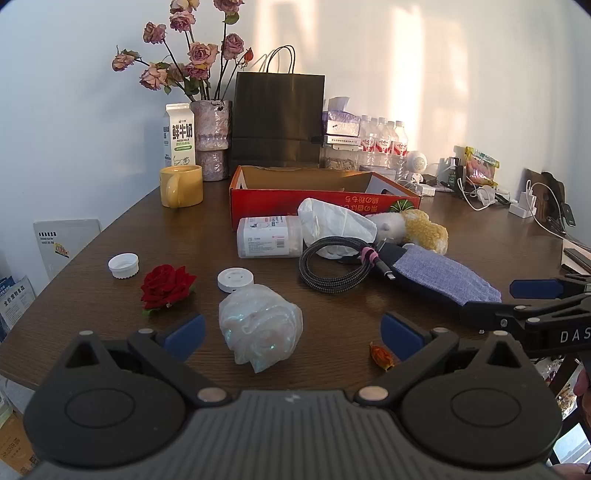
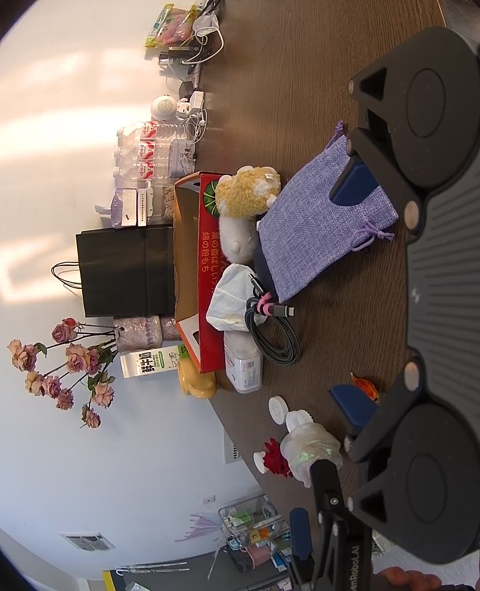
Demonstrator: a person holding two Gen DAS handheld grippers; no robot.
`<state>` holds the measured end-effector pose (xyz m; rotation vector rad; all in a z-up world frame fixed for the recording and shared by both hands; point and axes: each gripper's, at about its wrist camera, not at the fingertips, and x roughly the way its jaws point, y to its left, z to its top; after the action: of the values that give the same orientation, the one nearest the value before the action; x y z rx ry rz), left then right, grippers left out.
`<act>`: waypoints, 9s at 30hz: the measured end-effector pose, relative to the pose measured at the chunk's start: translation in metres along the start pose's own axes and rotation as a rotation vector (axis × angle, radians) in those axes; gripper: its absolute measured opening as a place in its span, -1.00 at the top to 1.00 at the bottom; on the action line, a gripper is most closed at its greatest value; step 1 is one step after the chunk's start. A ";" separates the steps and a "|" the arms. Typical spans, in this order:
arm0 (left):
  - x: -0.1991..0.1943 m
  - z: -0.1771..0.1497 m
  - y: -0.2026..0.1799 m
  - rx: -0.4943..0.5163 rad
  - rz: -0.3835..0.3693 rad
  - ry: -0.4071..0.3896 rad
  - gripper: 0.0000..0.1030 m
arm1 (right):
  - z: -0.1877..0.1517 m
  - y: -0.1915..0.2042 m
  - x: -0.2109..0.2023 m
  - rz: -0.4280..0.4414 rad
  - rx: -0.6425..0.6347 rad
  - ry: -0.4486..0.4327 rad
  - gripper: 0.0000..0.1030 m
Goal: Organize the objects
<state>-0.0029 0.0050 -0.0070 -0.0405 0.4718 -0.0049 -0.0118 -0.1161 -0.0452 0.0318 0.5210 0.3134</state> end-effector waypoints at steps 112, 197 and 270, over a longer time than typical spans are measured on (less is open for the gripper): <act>0.089 0.028 0.028 -0.087 -0.022 0.096 0.09 | 0.023 -0.081 0.094 0.118 -0.092 0.113 -0.50; 0.291 0.198 0.014 -0.004 0.068 0.077 -1.00 | 0.201 -0.094 0.288 -0.093 -0.123 0.103 -1.00; -0.007 -0.019 0.091 -0.146 0.131 0.030 -1.00 | -0.022 0.063 0.059 0.119 -0.232 0.104 0.78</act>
<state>-0.0178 0.0952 -0.0244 -0.1525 0.5037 0.1578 0.0078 -0.0392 -0.0857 -0.1802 0.5840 0.4925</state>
